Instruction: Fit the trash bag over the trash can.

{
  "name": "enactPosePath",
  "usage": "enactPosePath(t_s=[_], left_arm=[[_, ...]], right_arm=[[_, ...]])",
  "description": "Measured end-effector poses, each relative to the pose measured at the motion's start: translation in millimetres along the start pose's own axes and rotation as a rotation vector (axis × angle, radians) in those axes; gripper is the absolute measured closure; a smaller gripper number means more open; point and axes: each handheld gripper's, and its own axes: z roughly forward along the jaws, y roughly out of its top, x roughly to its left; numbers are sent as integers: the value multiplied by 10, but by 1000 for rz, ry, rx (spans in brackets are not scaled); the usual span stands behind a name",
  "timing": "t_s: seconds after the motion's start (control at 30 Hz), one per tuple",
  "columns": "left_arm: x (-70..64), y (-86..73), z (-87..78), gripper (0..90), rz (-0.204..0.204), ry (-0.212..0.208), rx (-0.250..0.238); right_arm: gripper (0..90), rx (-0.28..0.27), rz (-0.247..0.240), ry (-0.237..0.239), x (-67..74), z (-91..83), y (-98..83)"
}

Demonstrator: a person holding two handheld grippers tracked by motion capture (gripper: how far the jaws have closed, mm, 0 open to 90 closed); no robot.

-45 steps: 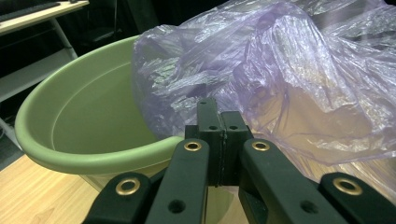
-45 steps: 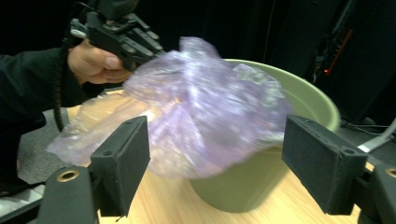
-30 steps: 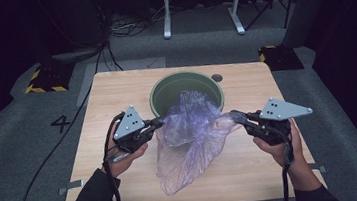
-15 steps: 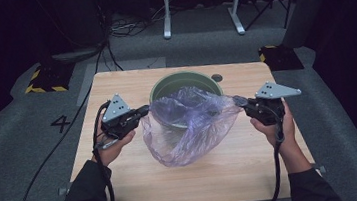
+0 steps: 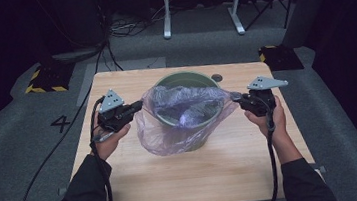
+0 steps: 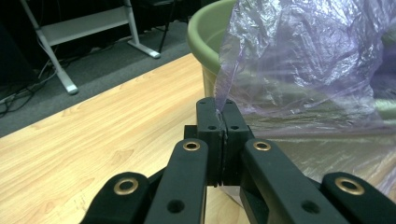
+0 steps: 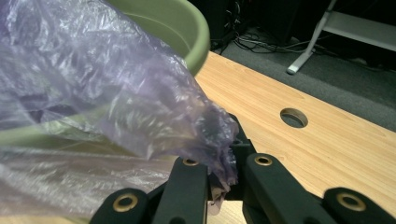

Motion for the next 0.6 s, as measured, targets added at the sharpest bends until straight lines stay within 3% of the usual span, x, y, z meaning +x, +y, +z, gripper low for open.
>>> enactPosePath(t_s=[0.07,0.23,0.33,0.5,0.53,0.6], left_arm=[[16,8,29,891,5,8,-22],[52,37,71,890,9,0,-51],[95,34,126,890,0,0,-63],[151,13,234,890,-8,0,-68],[182,-8,296,890,-13,2,-74],[216,-33,362,892,-22,-2,-84]], right_arm=[[889,-8,-1,-8,-18,37,5],[878,-94,-6,-9,-79,27,68],[868,-136,1,26,-132,94,69],[868,-127,62,49,-206,244,48],[871,-120,99,72,-243,323,34],[879,-89,137,72,-276,415,17]])
